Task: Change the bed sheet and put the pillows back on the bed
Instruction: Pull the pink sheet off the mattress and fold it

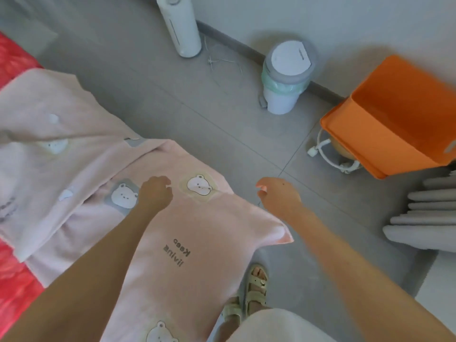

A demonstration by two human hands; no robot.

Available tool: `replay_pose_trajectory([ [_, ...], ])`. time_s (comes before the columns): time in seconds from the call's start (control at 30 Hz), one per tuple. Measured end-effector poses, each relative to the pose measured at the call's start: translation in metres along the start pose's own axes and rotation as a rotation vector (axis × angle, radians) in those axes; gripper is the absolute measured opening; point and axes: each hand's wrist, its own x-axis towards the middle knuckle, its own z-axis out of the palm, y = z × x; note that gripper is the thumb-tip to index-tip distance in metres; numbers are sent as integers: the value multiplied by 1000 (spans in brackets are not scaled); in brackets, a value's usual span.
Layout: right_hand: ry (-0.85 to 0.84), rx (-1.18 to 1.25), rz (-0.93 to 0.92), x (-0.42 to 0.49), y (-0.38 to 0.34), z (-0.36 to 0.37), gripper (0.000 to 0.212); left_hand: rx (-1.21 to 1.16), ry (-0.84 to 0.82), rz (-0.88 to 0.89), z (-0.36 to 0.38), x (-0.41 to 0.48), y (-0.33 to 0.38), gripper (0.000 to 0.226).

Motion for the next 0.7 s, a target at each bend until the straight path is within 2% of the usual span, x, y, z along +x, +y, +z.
replay_pose_trajectory([
  [0.13, 13, 22, -117, -5, -50, -33, 25, -314, 15, -248, -20, -31, -25, 25],
  [0.33, -78, -63, -333, 31, -99, -95, 24, -777, -9, -651, -46, -32, -50, 16],
  [0.43, -95, -105, -456, 72, -108, -122, 24, -993, 66, -796, -56, -21, -42, 32],
  [0.6, -208, -200, -633, 124, -107, -146, 19, -1459, 264, -1031, -63, -12, -6, 18],
  [0.7, -256, -196, -686, 152, -113, -156, 16, -1596, 329, -1116, -66, -5, 7, 17],
])
